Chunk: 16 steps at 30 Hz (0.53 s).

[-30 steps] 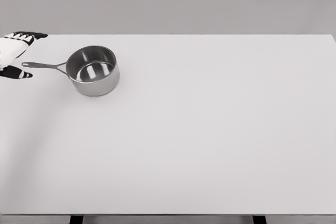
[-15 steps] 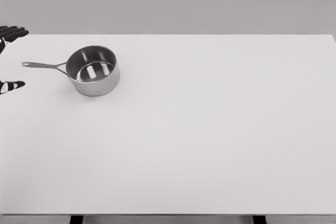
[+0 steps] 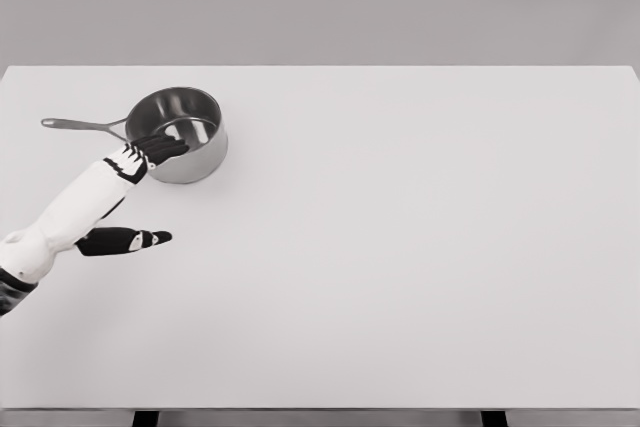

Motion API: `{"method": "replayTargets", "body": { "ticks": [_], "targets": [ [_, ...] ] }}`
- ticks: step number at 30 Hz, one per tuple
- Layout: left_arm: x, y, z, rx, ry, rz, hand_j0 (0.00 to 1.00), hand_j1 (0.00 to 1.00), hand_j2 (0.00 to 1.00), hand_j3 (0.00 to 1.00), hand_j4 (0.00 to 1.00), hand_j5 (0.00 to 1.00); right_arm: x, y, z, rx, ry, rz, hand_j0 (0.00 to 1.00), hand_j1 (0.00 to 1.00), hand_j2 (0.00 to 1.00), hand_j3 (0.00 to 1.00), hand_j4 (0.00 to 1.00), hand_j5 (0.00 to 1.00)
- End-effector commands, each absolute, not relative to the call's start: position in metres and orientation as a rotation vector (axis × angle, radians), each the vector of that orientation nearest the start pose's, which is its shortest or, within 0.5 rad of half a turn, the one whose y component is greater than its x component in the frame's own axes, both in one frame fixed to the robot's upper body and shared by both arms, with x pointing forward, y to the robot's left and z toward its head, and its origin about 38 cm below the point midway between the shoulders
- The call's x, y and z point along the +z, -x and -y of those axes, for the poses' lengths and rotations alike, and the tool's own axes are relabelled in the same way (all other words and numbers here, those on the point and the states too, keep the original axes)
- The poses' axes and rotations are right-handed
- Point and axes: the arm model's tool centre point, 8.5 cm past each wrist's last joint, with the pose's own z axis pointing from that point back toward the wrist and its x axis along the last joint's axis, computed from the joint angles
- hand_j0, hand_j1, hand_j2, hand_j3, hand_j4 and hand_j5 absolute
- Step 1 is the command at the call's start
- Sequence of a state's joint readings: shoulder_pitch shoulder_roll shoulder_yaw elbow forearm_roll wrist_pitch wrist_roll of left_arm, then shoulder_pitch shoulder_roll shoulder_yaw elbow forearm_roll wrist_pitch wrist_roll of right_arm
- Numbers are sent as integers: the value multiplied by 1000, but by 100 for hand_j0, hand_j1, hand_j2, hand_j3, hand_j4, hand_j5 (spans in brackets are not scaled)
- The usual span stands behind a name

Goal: Rotate pot handle

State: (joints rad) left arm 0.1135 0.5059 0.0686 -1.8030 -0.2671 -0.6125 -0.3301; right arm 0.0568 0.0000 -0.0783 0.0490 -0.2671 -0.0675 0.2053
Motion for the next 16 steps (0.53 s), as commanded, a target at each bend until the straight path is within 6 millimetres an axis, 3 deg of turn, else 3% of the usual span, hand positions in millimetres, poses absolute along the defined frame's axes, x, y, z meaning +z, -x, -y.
{"method": "replayTargets", "body": {
  "ticks": [1,7,12,16],
  "targets": [
    [174,-309,-311,-1275,-317,1948,100,100,100,100,100,100,-259,42,256,-346,-91,12,100,100,100,100,100,100],
    [175,-308,-319,-1267,-348,1938,100,100,100,100,100,100,-259,42,256,-346,-91,14,100,100,100,100,100,100],
    [169,-285,-365,-1203,-467,1839,100,100,100,100,100,100,-259,42,256,-346,-91,12,100,100,100,100,100,100],
    [171,-283,-373,-1191,-499,1829,100,100,100,100,100,100,-259,42,256,-346,-91,12,100,100,100,100,100,100]
  ]
}}
